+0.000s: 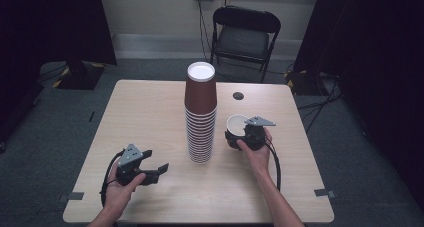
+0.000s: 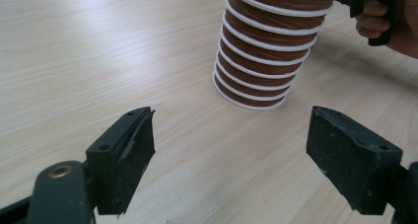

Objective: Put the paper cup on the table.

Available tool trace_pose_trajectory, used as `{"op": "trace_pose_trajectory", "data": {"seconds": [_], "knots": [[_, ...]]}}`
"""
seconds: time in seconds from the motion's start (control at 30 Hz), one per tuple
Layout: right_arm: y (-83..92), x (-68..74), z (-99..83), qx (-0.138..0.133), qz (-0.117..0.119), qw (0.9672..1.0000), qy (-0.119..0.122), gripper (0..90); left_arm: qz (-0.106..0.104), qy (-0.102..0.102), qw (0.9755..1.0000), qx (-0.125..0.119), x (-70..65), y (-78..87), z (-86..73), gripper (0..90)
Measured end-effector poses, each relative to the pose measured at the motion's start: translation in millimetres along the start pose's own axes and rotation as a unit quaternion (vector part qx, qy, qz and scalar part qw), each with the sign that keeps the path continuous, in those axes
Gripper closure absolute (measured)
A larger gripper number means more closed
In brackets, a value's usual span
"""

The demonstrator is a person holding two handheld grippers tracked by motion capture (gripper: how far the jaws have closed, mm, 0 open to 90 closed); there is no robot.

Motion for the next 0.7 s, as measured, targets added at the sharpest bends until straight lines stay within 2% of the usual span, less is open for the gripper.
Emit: {"op": "trace_pose_trajectory", "data": {"seconds": [0.1, 0.17, 0.33, 0.7], "knots": [[-2.6, -0.4, -4.3, 0.014, 0.000, 0.9999, 0.000, 10.7, 0.005, 0.003, 1.0000, 0.004, 1.1, -0.6, -0.5, 18.2], [-4.3, -2.5, -8.4, 0.019, 0.007, 0.9997, -0.012, 10.8, 0.004, 0.004, 1.0000, 0.007, 0.7, -1.5, -1.2, 18.2], [-3.2, -1.1, -9.2, 0.023, 0.004, 0.9997, -0.005, 11.6, 0.001, 0.001, 1.0000, 0.007, -0.7, -1.7, -1.0, 18.2], [1.7, -1.2, -17.9, 0.056, 0.002, 0.9984, -0.004, 13.2, 0.008, 0.004, 1.0000, 0.004, 1.4, -0.4, -0.2, 18.3]]}}
Point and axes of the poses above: each handheld gripper's, and its own axes: y roughly backward along the jaws, z roughly out of its top, x roughly to its left, the point moved 2 cm from there along -y, roughly forward along the jaws, and after that the axes turned 2 degrees about y, right-handed, at the moved point
